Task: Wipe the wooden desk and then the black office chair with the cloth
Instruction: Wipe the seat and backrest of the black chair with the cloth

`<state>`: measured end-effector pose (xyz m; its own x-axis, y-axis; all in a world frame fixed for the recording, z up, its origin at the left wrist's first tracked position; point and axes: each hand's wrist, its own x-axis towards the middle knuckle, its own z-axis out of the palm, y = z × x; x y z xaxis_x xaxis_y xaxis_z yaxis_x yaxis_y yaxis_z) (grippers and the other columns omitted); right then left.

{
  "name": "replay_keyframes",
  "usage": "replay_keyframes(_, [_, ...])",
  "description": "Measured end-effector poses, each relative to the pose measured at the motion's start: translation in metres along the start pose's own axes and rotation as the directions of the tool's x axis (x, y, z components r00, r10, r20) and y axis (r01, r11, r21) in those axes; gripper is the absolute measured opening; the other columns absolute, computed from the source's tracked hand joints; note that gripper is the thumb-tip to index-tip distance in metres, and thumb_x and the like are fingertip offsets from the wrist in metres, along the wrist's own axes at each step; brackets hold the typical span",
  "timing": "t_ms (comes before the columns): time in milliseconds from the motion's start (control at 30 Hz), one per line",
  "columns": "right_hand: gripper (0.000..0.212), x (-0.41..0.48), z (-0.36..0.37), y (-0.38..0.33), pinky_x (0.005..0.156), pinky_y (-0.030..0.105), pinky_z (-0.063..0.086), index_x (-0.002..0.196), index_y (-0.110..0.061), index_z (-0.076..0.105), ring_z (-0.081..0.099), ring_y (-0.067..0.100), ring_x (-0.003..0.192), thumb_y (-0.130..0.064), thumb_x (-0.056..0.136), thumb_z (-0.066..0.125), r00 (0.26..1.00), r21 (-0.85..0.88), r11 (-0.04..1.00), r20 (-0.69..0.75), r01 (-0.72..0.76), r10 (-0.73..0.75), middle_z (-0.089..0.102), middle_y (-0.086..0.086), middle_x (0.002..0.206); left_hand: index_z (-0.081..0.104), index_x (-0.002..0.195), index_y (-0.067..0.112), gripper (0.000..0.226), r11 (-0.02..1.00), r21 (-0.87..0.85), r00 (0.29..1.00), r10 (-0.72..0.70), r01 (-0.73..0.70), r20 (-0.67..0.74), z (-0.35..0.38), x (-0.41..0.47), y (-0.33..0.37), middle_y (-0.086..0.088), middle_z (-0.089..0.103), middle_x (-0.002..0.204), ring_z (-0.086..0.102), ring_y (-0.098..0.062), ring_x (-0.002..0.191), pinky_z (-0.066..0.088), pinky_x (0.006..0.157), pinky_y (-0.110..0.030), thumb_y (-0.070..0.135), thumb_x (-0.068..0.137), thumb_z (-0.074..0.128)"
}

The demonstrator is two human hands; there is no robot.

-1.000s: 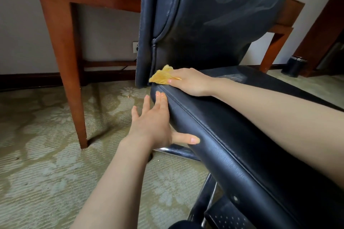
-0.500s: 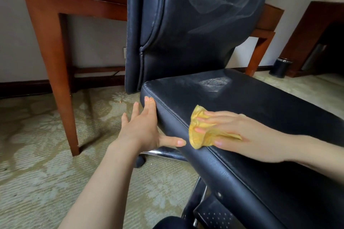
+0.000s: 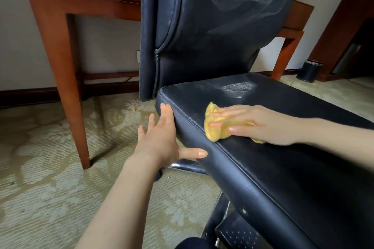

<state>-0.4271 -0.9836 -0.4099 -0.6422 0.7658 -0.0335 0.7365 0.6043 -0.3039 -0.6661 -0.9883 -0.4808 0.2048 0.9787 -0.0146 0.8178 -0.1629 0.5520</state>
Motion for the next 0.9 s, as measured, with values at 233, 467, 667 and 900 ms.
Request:
replay_keyframes(233, [0.034, 0.094, -0.01, -0.011, 0.102, 0.032, 0.038, 0.125, -0.014, 0.06, 0.054, 0.018, 0.117, -0.029, 0.097, 0.05, 0.997, -0.063, 0.997, -0.062, -0.048, 0.044, 0.06, 0.004, 0.127, -0.021, 0.147, 0.023, 0.151, 0.999, -0.034, 1.0, 0.001, -0.001, -0.01, 0.0, 0.007, -0.004, 0.004, -0.013, 0.158, -0.014, -0.024, 0.145, -0.004, 0.114, -0.05, 0.084, 0.03, 0.053])
replay_keyframes(467, [0.036, 0.174, -0.006, -0.014, 0.062, 0.027, 0.037, 0.083, -0.009, 0.056, 0.052, 0.02, 0.079, -0.037, 0.099, 0.04, 0.97, -0.083, 0.971, -0.114, -0.224, 0.214, 0.055, 0.001, 0.076, -0.017, 0.147, 0.025, 0.145, 0.999, -0.049, 1.0, -0.025, 0.025, -0.004, 0.004, 0.011, -0.011, 0.004, -0.009, 0.159, -0.015, -0.026, 0.144, -0.004, 0.115, -0.052, 0.085, 0.038, 0.055])
replay_keyframes(667, [0.041, 0.17, -0.001, -0.011, 0.098, 0.034, 0.035, 0.132, -0.013, 0.05, 0.046, 0.029, 0.122, -0.035, 0.102, 0.032, 0.976, -0.213, 0.953, -0.079, -0.216, 0.204, 0.053, 0.009, 0.132, -0.006, 0.149, 0.03, 0.145, 0.99, -0.113, 0.995, -0.081, 0.087, 0.056, 0.005, 0.005, -0.015, 0.003, -0.004, 0.16, -0.015, -0.028, 0.144, -0.002, 0.115, -0.054, 0.089, 0.028, 0.047])
replay_keyframes(900, [0.038, 0.079, 0.003, -0.012, 0.112, 0.032, 0.025, 0.138, -0.017, 0.048, 0.039, 0.015, 0.132, -0.021, 0.101, 0.041, 0.997, -0.122, 0.992, -0.07, 0.031, -0.04, 0.047, -0.003, 0.143, -0.021, 0.147, 0.021, 0.161, 0.998, 0.009, 0.998, -0.066, 0.066, 0.019, -0.009, 0.005, -0.003, -0.003, -0.031, 0.153, -0.025, -0.023, 0.141, -0.004, 0.114, -0.054, 0.091, 0.017, 0.044])
